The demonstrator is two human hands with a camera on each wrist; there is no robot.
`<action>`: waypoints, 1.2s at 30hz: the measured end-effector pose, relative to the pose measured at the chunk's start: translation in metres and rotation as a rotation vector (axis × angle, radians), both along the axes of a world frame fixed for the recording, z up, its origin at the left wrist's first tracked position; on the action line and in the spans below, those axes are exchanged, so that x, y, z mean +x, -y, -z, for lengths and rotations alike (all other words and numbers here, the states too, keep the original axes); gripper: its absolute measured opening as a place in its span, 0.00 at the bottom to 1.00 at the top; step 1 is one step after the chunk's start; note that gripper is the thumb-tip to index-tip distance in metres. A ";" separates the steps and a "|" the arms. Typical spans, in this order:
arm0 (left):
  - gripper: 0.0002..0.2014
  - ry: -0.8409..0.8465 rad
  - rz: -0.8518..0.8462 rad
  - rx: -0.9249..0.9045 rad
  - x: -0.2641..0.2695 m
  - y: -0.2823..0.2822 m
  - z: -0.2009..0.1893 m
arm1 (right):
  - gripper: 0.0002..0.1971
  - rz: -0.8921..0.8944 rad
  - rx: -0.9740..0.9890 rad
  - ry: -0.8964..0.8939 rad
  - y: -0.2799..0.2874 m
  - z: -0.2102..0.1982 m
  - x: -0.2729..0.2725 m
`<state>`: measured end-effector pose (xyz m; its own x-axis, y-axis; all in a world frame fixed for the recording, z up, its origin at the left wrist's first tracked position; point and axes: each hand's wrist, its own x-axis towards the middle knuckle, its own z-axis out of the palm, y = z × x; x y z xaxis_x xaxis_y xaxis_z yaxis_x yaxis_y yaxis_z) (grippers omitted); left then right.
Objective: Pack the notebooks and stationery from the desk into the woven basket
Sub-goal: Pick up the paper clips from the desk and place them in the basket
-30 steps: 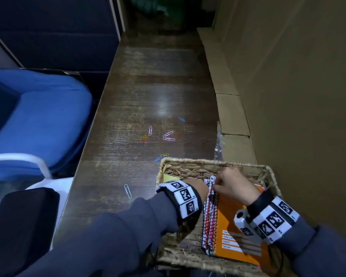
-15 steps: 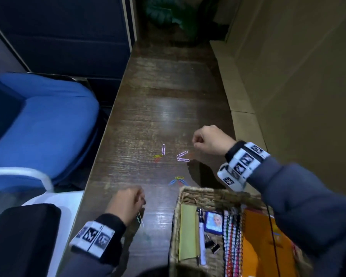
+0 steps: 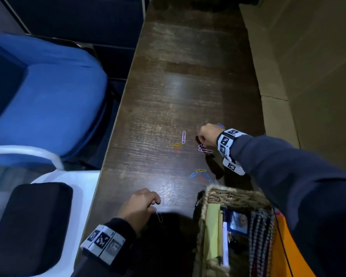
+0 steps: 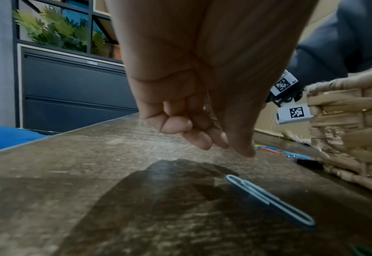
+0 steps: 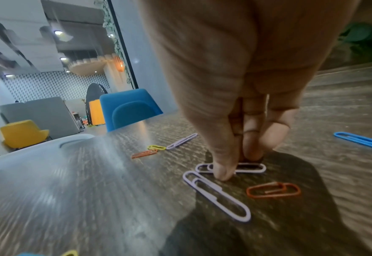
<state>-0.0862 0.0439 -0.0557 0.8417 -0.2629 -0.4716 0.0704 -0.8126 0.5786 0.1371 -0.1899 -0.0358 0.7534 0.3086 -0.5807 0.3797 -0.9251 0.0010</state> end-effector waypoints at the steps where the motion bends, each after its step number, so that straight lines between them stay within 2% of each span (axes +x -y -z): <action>1: 0.11 0.004 0.029 0.014 0.001 -0.001 0.003 | 0.10 -0.003 -0.008 -0.003 -0.001 0.002 0.002; 6: 0.15 0.068 0.161 0.056 0.002 0.000 0.016 | 0.10 -0.024 -0.045 -0.007 -0.001 0.003 0.001; 8: 0.13 0.076 0.200 0.062 0.002 0.002 0.022 | 0.09 0.016 -0.024 0.013 -0.002 -0.010 -0.001; 13: 0.06 0.116 0.275 0.071 0.002 0.004 0.026 | 0.04 0.070 0.228 0.109 -0.002 -0.072 -0.010; 17: 0.14 0.184 0.318 0.145 -0.003 0.006 0.025 | 0.05 0.066 0.422 0.168 0.010 -0.126 -0.046; 21: 0.13 0.126 0.366 0.257 -0.003 0.013 0.016 | 0.05 0.161 0.577 0.146 0.037 -0.151 -0.099; 23: 0.15 0.062 0.338 0.287 -0.007 0.016 0.010 | 0.07 0.199 0.639 0.073 0.052 -0.150 -0.133; 26: 0.16 0.002 0.236 0.252 -0.009 0.021 -0.003 | 0.06 0.246 0.617 -0.081 0.072 -0.130 -0.184; 28: 0.08 0.032 0.204 0.269 -0.010 0.025 -0.018 | 0.04 0.304 0.577 -0.184 0.084 -0.107 -0.213; 29: 0.05 0.058 0.160 0.276 -0.010 0.026 -0.025 | 0.06 0.328 0.547 -0.214 0.090 -0.095 -0.225; 30: 0.07 0.097 0.085 0.277 -0.010 0.027 -0.031 | 0.09 0.349 0.509 -0.237 0.094 -0.082 -0.235; 33: 0.08 0.229 -0.121 0.156 -0.012 0.037 -0.056 | 0.09 0.409 0.354 -0.262 0.097 -0.051 -0.256; 36: 0.12 0.253 -0.152 -0.051 -0.016 0.062 -0.095 | 0.09 0.426 0.258 -0.241 0.088 -0.029 -0.266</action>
<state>-0.1020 -0.0182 0.0390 0.9623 -0.1427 -0.2314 0.0376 -0.7732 0.6331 -0.1290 -0.2783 -0.0066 0.6981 0.1606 -0.6977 -0.0671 -0.9556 -0.2871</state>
